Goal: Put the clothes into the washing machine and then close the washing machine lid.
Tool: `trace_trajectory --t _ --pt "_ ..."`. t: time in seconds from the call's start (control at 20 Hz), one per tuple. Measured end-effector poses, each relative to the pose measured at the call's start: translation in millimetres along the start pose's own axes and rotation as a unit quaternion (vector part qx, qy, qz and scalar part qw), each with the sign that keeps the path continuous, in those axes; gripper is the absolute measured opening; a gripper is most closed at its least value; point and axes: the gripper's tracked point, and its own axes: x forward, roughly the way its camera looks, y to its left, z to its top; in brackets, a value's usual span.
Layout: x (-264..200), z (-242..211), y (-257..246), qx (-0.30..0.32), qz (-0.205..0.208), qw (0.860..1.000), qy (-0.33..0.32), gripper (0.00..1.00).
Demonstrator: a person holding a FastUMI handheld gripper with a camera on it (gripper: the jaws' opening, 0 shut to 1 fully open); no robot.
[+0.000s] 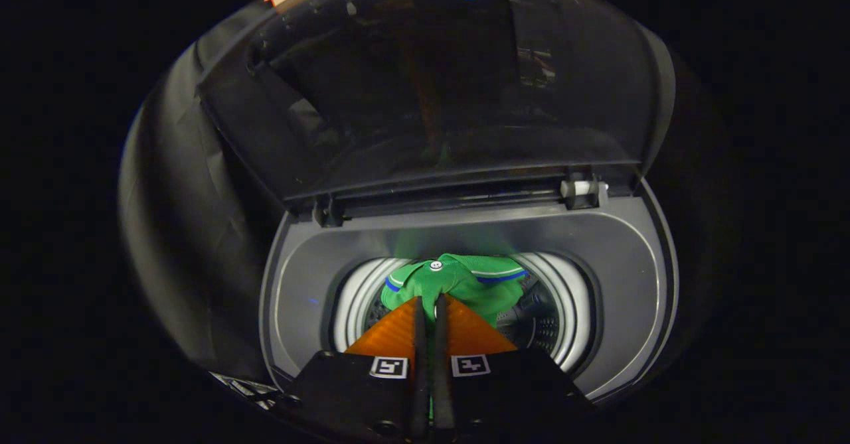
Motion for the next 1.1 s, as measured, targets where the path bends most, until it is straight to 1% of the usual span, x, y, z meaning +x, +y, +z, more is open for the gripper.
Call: trace_trajectory --t 0.1,0.2,0.25,0.4,0.6,0.8,0.9,1.1 --pt "12.7 -11.2 -0.9 0.005 -0.002 1.000 0.014 0.11" --pt "18.7 -19.3 -8.5 0.005 -0.018 1.000 0.019 0.10" --pt "20.6 -21.1 -8.7 0.002 -0.019 1.000 0.016 0.12" --pt "20.3 -28.5 -12.9 0.002 -0.038 0.999 0.022 0.49" --pt "12.7 -24.1 -11.6 0.002 -0.035 0.999 0.009 0.99" --pt "-0.6 -24.7 -12.7 -0.001 -0.037 0.999 0.006 0.99" --pt "-13.9 -18.2 -12.9 0.004 -0.038 0.999 -0.006 0.99" --pt "-53.6 13.6 -7.0 -0.008 -0.036 0.998 -0.045 0.99"
